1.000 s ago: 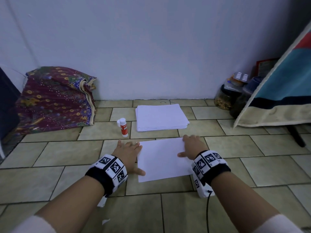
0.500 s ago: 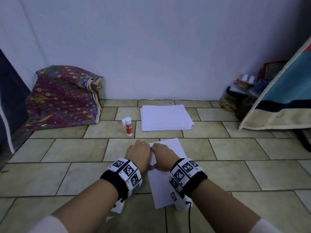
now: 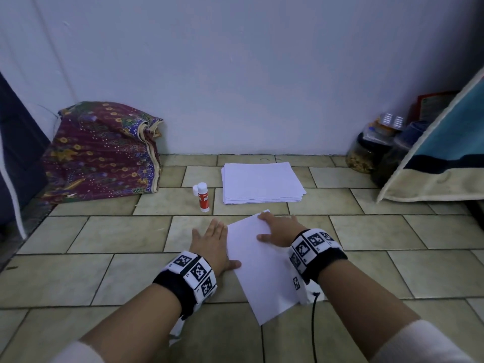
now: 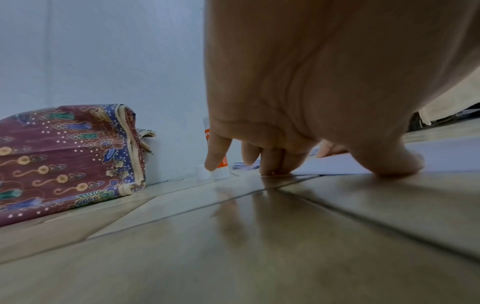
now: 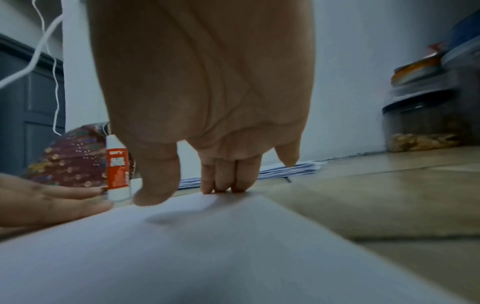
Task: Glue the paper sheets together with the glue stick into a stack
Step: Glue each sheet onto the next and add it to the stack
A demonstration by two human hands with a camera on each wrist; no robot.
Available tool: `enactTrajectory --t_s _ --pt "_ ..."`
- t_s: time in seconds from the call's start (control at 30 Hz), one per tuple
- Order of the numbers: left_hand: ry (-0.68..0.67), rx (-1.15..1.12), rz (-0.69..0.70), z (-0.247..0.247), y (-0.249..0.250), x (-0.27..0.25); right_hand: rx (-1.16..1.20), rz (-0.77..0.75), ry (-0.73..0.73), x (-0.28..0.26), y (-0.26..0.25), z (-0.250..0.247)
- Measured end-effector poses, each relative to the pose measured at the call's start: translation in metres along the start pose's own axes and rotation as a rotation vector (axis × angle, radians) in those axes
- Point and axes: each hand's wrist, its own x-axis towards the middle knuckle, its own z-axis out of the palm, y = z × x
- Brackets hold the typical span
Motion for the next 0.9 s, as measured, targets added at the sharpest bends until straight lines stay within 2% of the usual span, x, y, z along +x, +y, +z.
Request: enactTrajectory --t_s 0.1,0.2,0.3,0.47,0.5,0.6,0.67,0.77,0.9 --pt "0.012 0.000 -0.002 -0.001 0.000 -0.002 -0.013 0.028 0.030 0.004 0.005 -0.001" --pt "0.037 0.037 -0.012 -0.004 0.001 -0.002 -0.154 0.066 0.078 0.003 -0.005 -0.001" --pt "0.150 0.067 -0.029 -0.015 0.005 -0.008 -0.271 0.110 0.158 -0.005 -0.020 0.001" --pt "0.230 0.076 0.017 -0.021 0.004 -0.011 -0.142 -0.015 0.093 -0.013 -0.046 0.021" --pt "0.214 0.034 0.036 -0.018 0.004 -0.008 -0.120 -0.057 0.069 -0.014 -0.050 0.024" --pt "0.051 -0.063 0.118 -0.008 0.001 -0.001 -0.126 -0.151 0.040 -0.013 -0.060 0.029" --pt "-0.021 -0.097 0.108 -0.002 -0.004 0.003 -0.131 -0.175 0.021 -0.012 -0.062 0.029" --pt "-0.048 -0.065 0.089 0.005 -0.008 0.004 -0.081 -0.164 -0.043 -0.012 -0.054 0.024" --pt "-0.059 -0.012 0.081 0.006 -0.007 0.004 0.028 -0.055 -0.026 -0.014 -0.017 0.011"
